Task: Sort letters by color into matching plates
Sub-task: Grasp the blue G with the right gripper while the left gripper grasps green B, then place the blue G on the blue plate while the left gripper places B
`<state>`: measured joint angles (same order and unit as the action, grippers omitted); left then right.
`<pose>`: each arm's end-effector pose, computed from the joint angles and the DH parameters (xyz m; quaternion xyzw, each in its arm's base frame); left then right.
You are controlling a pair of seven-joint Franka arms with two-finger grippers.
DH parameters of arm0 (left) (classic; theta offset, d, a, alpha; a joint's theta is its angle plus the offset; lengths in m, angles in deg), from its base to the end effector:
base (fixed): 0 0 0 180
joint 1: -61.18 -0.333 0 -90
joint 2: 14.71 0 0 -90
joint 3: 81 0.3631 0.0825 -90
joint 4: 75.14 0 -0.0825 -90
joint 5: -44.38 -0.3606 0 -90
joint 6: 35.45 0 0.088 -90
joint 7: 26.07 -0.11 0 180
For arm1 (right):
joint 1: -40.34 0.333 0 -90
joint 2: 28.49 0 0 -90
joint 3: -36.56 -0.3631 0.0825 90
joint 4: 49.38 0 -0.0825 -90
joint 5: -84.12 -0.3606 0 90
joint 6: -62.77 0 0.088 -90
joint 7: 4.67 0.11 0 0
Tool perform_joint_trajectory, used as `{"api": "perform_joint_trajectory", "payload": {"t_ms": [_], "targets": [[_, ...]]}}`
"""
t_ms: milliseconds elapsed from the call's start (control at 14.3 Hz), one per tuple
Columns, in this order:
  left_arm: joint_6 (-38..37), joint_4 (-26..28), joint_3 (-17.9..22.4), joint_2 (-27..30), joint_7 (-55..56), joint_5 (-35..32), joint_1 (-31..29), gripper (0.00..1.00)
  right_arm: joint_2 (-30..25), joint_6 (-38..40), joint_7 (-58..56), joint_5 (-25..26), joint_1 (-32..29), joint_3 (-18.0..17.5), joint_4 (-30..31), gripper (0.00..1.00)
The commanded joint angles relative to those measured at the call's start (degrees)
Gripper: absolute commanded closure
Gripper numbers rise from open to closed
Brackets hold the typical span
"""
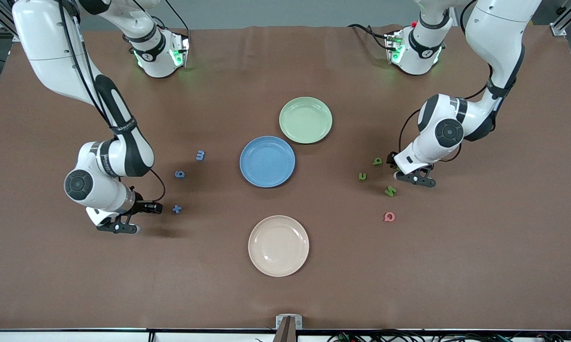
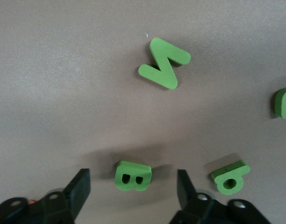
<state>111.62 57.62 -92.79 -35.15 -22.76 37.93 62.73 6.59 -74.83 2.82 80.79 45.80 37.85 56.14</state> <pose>0.5024 -0.1205 0.2449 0.9902 -0.1312 -0.0487 0.0007 0.6491 0.0493 0.2421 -0.9984 0.0490 0.0271 0.0098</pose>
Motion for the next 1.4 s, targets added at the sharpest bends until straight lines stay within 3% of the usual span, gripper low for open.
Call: {"api": "perform_joint_trajectory", "payload": {"t_ms": [0, 350, 630, 840, 1119, 1329], "targets": [[0.50, -0.31, -0.08, -0.31, 0.29, -1.28, -0.06, 0.29, -0.18, -1.61, 0.68, -0.01, -0.11, -0.24, 1.70, 0.31], [0.50, -0.31, 0.01, -1.10, 0.82, -3.30, -0.41, 0.37, 0.70, -1.53, 0.77, -0.27, -0.11, -0.24, 1.79, 0.35], [0.50, -0.31, 0.01, -1.19, 0.91, -3.39, -0.23, 0.44, 0.79, -1.44, 0.94, -0.36, 0.07, -0.24, 1.79, 0.60], [0.50, -0.40, -0.08, -1.19, 1.69, -3.39, -0.23, 0.57, 0.79, -0.83, 2.08, -0.45, 0.42, -0.24, 1.62, 0.94], [0.50, -0.49, -0.08, -1.10, 4.25, -3.39, 0.03, 0.73, -1.66, 7.14, 7.51, -0.45, 2.17, -0.41, -1.01, 0.98], [-1.16, -0.58, -0.08, 0.47, 4.34, -3.39, -0.23, 0.74, -5.44, 12.26, 20.32, -1.23, 7.78, -0.67, -1.55, 0.98]]}}
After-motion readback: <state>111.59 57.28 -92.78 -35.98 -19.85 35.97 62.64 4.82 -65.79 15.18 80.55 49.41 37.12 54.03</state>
